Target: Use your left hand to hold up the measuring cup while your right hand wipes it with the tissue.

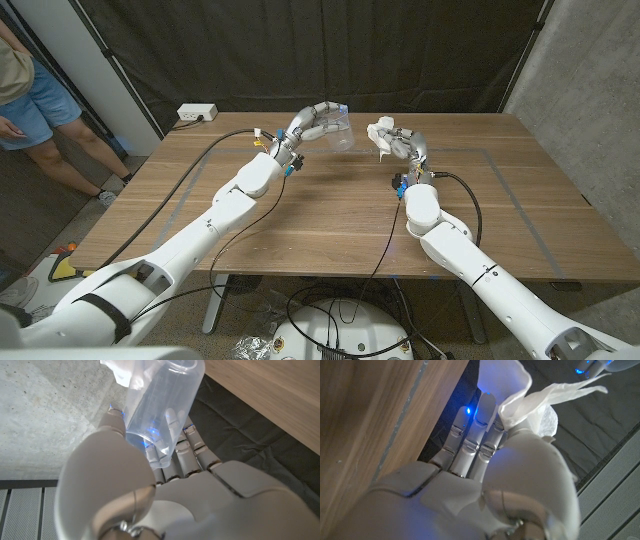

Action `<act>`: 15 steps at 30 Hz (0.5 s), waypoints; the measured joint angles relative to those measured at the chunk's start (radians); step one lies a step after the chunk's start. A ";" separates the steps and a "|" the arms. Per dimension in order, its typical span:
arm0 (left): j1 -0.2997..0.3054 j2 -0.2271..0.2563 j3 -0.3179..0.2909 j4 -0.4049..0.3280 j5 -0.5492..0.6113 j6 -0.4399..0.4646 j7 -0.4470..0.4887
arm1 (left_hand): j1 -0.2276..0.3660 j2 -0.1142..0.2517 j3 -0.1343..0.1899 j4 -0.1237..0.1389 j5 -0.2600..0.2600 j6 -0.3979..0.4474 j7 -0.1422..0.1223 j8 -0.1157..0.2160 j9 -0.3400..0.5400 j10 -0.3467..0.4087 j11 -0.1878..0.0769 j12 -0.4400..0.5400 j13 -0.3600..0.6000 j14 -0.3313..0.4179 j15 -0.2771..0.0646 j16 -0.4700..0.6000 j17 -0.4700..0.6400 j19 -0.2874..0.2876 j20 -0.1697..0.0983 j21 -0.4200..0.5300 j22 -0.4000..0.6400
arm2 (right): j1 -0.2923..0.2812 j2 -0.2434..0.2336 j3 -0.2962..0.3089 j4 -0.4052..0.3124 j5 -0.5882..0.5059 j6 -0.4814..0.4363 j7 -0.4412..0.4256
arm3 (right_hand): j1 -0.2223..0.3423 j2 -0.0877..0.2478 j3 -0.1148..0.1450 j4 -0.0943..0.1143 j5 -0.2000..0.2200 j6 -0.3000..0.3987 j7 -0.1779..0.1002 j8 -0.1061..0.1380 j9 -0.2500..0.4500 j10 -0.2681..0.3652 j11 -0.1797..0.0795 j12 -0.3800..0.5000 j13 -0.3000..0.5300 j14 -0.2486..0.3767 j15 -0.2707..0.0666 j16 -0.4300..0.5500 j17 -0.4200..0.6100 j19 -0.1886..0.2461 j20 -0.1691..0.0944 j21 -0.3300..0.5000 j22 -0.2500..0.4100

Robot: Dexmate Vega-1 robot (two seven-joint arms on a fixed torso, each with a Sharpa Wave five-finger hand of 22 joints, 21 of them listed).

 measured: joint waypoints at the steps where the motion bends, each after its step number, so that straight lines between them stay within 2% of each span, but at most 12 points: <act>1: 0.004 0.008 -0.002 -0.010 0.001 0.003 0.001 | 0.000 0.000 0.000 0.000 0.000 0.000 0.000 0.000 0.000 0.000 0.000 0.000 0.000 0.000 0.000 0.000 0.000 0.000 0.000 0.000 0.000 | 0.002 -0.001 -0.002 0.001 -0.025 -0.006 -0.008 | 0.000 0.000 0.000 0.000 0.000 0.000 0.000 0.000 0.000 0.000 0.000 0.000 0.000 0.000 0.000 0.000 0.000 0.000 0.000 0.000 0.000; 9: 0.032 0.064 -0.014 -0.077 0.031 0.064 0.022 | 0.000 0.000 0.000 0.000 0.000 0.000 0.000 0.000 0.000 0.000 0.000 0.000 0.003 0.000 0.000 0.000 0.005 -0.005 0.005 0.004 0.000 | 0.030 -0.038 -0.037 0.008 -0.214 -0.069 -0.054 | 0.000 0.000 0.000 0.000 0.000 0.000 0.000 -0.002 0.000 0.000 0.000 -0.004 0.004 0.000 0.000 -0.005 0.003 -0.004 0.004 -0.006 0.000; 13: 0.043 0.090 -0.019 -0.105 0.031 0.064 0.022 | 0.000 0.000 0.000 0.000 0.000 0.000 0.000 0.000 0.000 0.000 0.000 0.000 0.003 0.000 0.000 0.003 0.005 -0.005 0.005 0.004 0.000 | 0.030 -0.038 -0.037 0.008 -0.303 -0.110 -0.061 | 0.000 0.000 0.000 0.000 0.000 0.000 0.000 -0.004 0.005 0.000 0.000 -0.008 0.004 0.000 0.000 -0.008 0.005 -0.004 0.004 -0.009 0.000; 15: 0.050 0.104 -0.022 -0.119 0.073 0.106 0.048 | 0.000 0.000 0.000 0.000 0.000 0.000 0.000 0.000 0.000 0.000 0.000 0.000 0.003 0.000 0.000 0.003 0.005 -0.005 0.005 0.004 0.000 | 0.052 -0.078 -0.072 0.002 -0.350 -0.132 -0.061 | 0.001 -0.001 -0.004 0.004 0.000 0.000 0.000 -0.004 0.007 0.000 0.000 -0.008 0.004 -0.003 0.001 -0.009 0.005 -0.013 0.002 -0.012 0.000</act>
